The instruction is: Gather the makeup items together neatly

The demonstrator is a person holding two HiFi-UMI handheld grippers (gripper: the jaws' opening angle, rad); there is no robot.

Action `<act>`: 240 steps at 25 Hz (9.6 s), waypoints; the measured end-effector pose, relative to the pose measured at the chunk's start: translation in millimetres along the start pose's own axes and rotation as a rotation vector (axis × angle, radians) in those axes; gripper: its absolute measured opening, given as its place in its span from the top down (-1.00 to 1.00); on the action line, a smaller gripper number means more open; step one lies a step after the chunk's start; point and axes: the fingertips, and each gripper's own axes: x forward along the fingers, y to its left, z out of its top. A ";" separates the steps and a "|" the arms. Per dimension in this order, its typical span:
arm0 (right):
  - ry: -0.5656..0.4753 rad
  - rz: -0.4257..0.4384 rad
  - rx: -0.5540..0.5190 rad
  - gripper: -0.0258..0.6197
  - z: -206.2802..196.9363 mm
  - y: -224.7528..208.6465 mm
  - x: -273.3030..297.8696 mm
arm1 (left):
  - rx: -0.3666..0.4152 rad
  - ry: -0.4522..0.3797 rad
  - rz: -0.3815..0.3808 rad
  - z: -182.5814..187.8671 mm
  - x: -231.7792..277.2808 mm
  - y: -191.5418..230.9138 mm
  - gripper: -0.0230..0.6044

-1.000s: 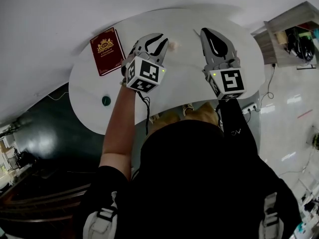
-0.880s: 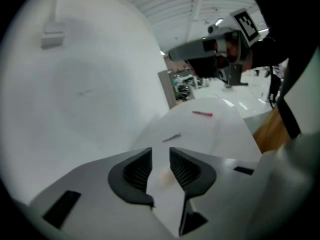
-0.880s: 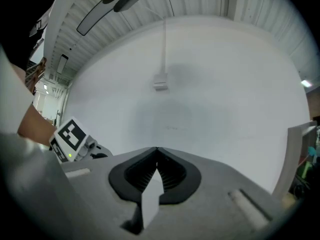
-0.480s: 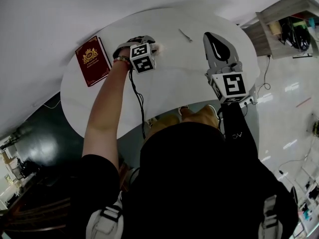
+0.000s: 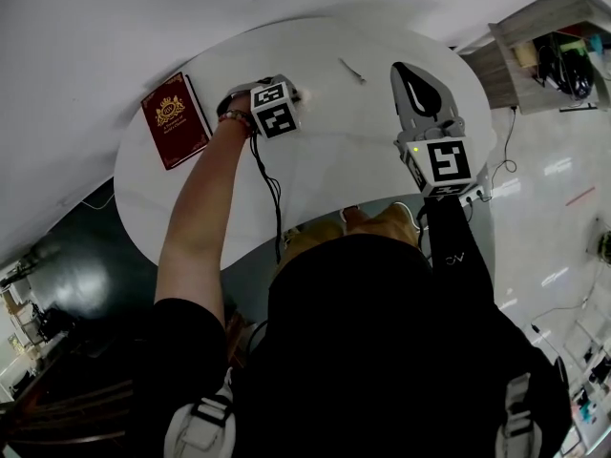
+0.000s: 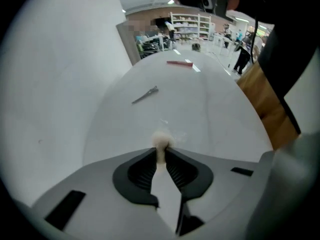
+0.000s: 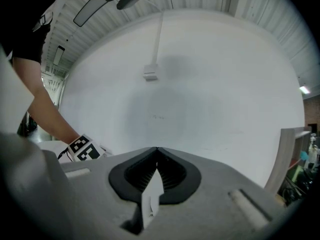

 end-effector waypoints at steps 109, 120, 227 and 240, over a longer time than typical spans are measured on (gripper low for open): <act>-0.175 0.431 -0.026 0.91 86.8 290.0 49.8 | -1.019 -0.698 1.150 -176.2 -379.7 -99.2 0.38; -0.188 0.167 -0.008 0.91 75.3 139.5 18.4 | -0.837 -0.843 0.938 -38.1 -323.8 -29.5 0.39; -0.162 0.605 0.002 0.91 61.0 251.2 66.5 | -1.463 -0.499 0.618 -143.2 -171.8 -123.6 0.87; -0.131 0.545 -0.022 0.91 47.0 231.4 63.8 | -1.696 -0.215 0.353 -170.9 -52.0 -194.4 0.87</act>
